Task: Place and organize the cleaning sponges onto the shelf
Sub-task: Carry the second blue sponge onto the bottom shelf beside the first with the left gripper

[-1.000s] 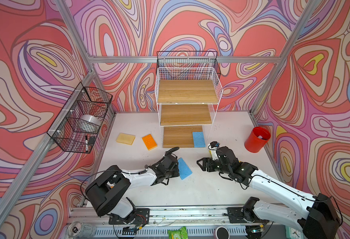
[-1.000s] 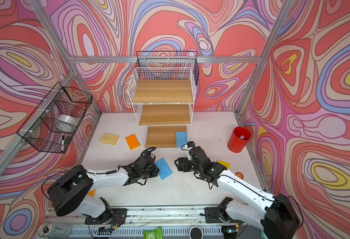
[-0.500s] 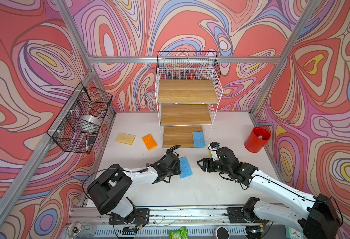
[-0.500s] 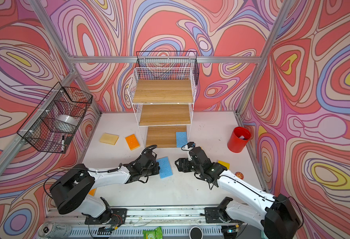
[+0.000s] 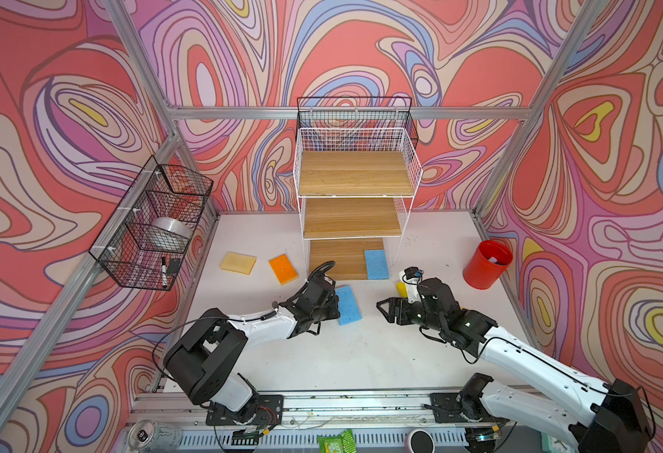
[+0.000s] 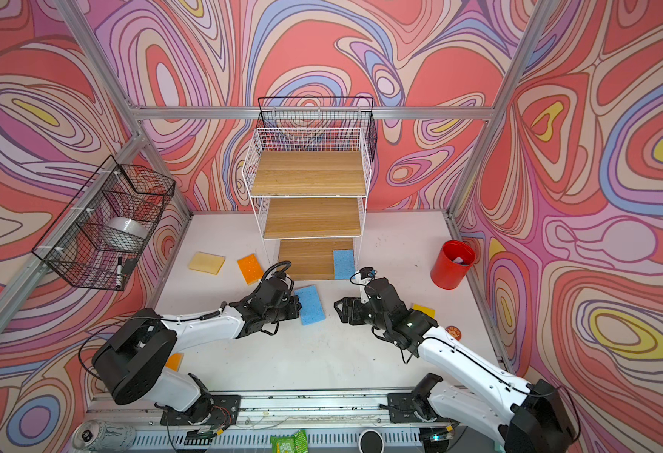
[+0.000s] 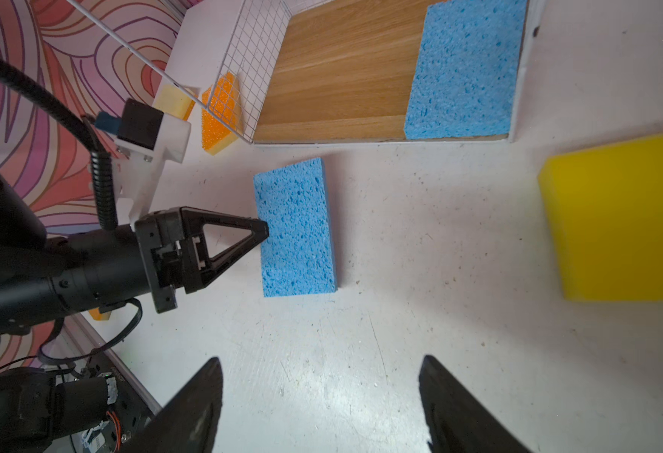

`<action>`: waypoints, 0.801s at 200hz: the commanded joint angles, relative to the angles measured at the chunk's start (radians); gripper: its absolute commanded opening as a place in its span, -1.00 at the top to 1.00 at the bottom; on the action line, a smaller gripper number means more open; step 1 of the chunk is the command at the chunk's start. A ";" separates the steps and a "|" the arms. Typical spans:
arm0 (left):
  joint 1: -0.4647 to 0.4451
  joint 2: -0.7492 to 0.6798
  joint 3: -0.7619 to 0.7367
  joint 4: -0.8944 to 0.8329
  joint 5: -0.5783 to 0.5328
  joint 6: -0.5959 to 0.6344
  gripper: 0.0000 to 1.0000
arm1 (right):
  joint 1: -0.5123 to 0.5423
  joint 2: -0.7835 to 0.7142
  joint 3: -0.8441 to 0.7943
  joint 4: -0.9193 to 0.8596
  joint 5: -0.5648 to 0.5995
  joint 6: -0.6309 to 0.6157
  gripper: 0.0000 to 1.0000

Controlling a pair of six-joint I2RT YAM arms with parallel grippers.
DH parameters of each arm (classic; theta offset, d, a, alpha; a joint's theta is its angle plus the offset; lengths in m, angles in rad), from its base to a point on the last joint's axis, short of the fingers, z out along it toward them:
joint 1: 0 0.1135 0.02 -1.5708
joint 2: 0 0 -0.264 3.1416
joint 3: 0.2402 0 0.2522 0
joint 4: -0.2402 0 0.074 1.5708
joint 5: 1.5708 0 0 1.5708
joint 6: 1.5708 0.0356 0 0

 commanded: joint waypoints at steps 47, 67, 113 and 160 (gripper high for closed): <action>0.115 0.087 0.109 0.081 0.191 0.151 1.00 | -0.048 -0.055 -0.043 -0.011 -0.038 -0.015 -0.62; 0.127 0.104 0.131 0.078 0.191 0.175 1.00 | -0.073 -0.058 -0.053 -0.001 -0.064 -0.020 -0.62; 0.128 0.175 0.239 0.032 0.193 0.236 1.00 | -0.119 -0.044 -0.054 0.009 -0.102 -0.044 -0.62; 0.128 0.248 0.329 0.003 0.181 0.287 1.00 | -0.175 -0.036 -0.059 0.007 -0.132 -0.066 -0.64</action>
